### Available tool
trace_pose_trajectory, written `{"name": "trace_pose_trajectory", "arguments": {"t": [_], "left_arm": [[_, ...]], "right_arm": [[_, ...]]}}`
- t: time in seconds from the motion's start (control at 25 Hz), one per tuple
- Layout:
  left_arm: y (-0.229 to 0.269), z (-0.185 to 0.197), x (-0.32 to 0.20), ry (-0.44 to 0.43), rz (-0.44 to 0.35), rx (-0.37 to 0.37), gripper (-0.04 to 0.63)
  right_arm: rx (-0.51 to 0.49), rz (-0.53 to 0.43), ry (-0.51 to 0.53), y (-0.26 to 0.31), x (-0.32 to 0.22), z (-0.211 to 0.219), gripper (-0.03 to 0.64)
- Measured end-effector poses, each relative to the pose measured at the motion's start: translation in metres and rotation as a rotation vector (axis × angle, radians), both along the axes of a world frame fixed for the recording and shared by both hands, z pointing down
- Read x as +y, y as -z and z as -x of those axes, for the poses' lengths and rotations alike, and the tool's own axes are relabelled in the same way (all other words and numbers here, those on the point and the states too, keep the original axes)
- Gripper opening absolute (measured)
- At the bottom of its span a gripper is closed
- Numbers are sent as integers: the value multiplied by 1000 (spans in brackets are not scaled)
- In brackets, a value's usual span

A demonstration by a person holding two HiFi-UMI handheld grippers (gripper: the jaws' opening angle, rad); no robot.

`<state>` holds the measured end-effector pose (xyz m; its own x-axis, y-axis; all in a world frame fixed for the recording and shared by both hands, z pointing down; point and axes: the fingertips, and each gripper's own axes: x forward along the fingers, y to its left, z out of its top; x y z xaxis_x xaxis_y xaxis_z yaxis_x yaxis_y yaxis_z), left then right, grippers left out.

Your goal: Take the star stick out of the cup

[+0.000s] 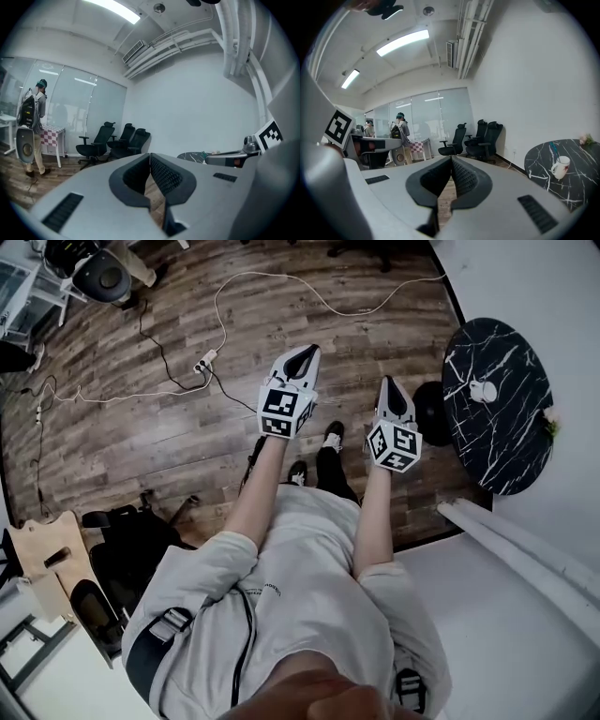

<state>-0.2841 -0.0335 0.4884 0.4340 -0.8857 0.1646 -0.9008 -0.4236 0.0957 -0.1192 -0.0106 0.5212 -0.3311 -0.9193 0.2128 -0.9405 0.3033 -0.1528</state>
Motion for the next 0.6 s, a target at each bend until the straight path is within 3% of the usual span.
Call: {"name": "trace_pose_trajectory", "arguments": {"t": [0.6], "left_arm": [[15,-37,-147,86,-7,2,23]], "right_arm": [[-21,-2,62,16,-176,-45,34]]}}
